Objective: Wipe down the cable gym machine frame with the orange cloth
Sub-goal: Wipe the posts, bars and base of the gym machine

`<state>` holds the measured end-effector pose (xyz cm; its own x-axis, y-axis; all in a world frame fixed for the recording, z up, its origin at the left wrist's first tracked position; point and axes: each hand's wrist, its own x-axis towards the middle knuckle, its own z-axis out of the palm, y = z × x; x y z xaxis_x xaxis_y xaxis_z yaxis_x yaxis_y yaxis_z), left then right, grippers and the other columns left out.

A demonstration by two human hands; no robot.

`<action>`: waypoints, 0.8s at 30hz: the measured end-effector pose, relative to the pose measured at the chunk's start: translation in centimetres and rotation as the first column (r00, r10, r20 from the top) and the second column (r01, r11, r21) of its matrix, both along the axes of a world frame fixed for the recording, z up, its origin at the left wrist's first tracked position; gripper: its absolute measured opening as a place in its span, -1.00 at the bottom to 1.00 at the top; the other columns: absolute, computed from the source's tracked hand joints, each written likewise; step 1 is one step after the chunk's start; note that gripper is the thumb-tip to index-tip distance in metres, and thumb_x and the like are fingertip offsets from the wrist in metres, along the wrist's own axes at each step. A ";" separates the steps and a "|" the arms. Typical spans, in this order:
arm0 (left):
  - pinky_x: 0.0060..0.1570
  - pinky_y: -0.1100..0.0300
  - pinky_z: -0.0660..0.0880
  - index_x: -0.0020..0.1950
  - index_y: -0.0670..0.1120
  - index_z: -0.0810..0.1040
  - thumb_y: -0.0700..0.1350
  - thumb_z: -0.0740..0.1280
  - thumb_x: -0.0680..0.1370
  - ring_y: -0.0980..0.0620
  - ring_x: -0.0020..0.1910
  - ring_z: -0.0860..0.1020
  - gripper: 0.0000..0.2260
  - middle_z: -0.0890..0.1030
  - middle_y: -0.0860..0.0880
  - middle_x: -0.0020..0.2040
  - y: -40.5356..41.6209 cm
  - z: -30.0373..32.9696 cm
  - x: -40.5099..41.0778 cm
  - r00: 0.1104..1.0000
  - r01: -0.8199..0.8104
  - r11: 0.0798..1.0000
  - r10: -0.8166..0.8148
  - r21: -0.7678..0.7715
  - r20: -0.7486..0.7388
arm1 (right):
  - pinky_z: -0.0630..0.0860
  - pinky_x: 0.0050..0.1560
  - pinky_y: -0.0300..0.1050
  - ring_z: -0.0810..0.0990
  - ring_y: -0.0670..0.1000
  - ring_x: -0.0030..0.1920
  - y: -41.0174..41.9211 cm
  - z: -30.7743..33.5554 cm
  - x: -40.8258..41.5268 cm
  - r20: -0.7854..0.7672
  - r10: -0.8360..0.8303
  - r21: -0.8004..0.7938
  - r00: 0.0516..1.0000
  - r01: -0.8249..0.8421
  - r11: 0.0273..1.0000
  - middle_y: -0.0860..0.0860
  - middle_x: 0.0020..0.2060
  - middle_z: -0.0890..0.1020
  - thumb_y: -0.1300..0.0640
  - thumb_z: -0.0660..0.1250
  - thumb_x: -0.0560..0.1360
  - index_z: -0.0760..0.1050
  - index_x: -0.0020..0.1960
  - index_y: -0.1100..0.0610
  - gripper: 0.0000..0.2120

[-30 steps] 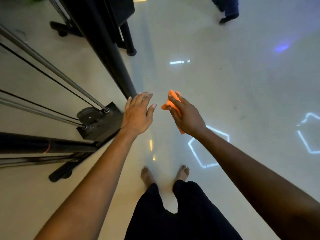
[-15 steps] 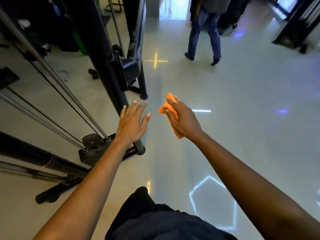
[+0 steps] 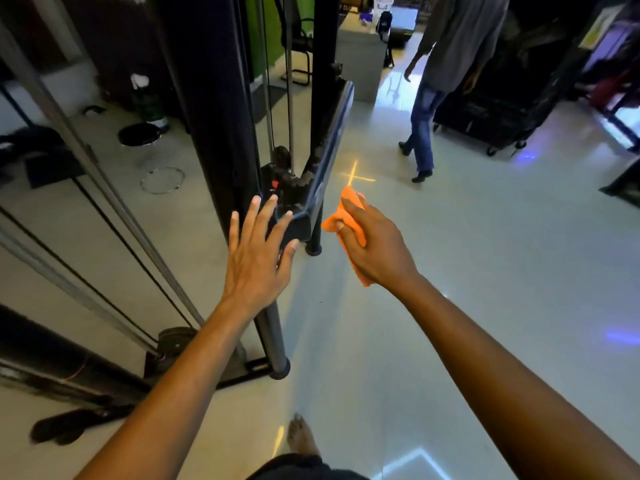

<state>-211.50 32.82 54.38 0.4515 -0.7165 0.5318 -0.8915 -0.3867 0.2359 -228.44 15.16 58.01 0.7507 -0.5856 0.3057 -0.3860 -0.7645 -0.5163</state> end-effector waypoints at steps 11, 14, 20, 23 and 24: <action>0.64 -0.21 -0.31 0.71 -0.03 0.26 -0.26 0.43 0.58 -0.02 0.75 -0.05 -0.28 0.10 -0.01 0.75 -3.3 -2.5 3.1 0.985 -0.127 0.988 0.115 0.090 0.126 | 0.11 0.68 0.38 -0.08 0.09 0.76 -5.2 -3.9 11.0 -0.157 0.430 -0.075 0.889 -0.445 0.892 -0.08 0.76 0.08 -0.21 0.07 0.79 0.18 0.74 -0.10 -0.44; 0.65 -0.13 -0.36 0.73 0.00 0.19 -0.30 0.48 0.44 -0.01 0.74 0.00 -0.09 0.10 0.01 0.75 -3.2 -2.2 3.2 0.985 -0.145 0.984 0.134 0.107 0.105 | -0.08 0.67 0.44 -0.13 0.08 0.76 -6.7 -6.5 11.8 -0.088 0.472 -0.175 0.877 -0.480 0.860 -0.03 0.74 0.18 -0.09 0.07 0.82 0.30 0.70 -0.04 -0.53; 0.69 -0.16 -0.18 0.73 -0.08 0.10 -0.13 0.36 0.66 -0.07 0.75 -0.12 -0.30 -0.15 -0.01 0.77 -3.8 -3.2 1.7 0.887 -0.425 0.905 0.423 -0.029 0.183 | -0.01 0.68 0.37 0.20 0.14 0.69 -6.0 -6.5 14.5 0.049 0.492 -0.176 0.869 -0.477 0.861 -0.03 0.56 0.45 -0.05 0.05 0.80 0.49 0.51 0.04 -0.60; 0.69 -0.19 -0.16 0.74 -0.09 0.05 -0.08 0.32 0.66 -0.10 0.74 -0.16 -0.29 -0.21 -0.01 0.76 -4.7 -2.9 0.9 0.852 -0.503 0.864 0.499 -0.017 0.157 | 0.08 0.67 0.31 0.32 0.16 0.62 -5.6 -6.3 14.5 0.054 0.551 -0.206 0.832 -0.531 0.822 0.05 0.54 0.47 -0.07 0.01 0.81 0.48 0.50 0.12 -0.55; 0.69 -0.22 -0.13 0.74 -0.09 0.07 -0.09 0.29 0.68 -0.12 0.74 -0.15 -0.32 -0.21 -0.02 0.76 -5.2 -2.8 0.4 0.835 -0.533 0.846 0.529 -0.011 0.151 | 0.08 0.67 0.30 0.30 0.16 0.63 -7.0 -6.6 14.4 0.021 0.606 -0.252 0.795 -0.582 0.773 0.06 0.57 0.43 -0.09 0.01 0.81 0.45 0.54 0.11 -0.54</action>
<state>-211.09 27.60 51.63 0.6885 -0.4053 0.6014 -0.5698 -0.8154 0.1028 -214.07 8.15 51.43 0.8862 0.0596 0.4594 0.2254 -0.9219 -0.3152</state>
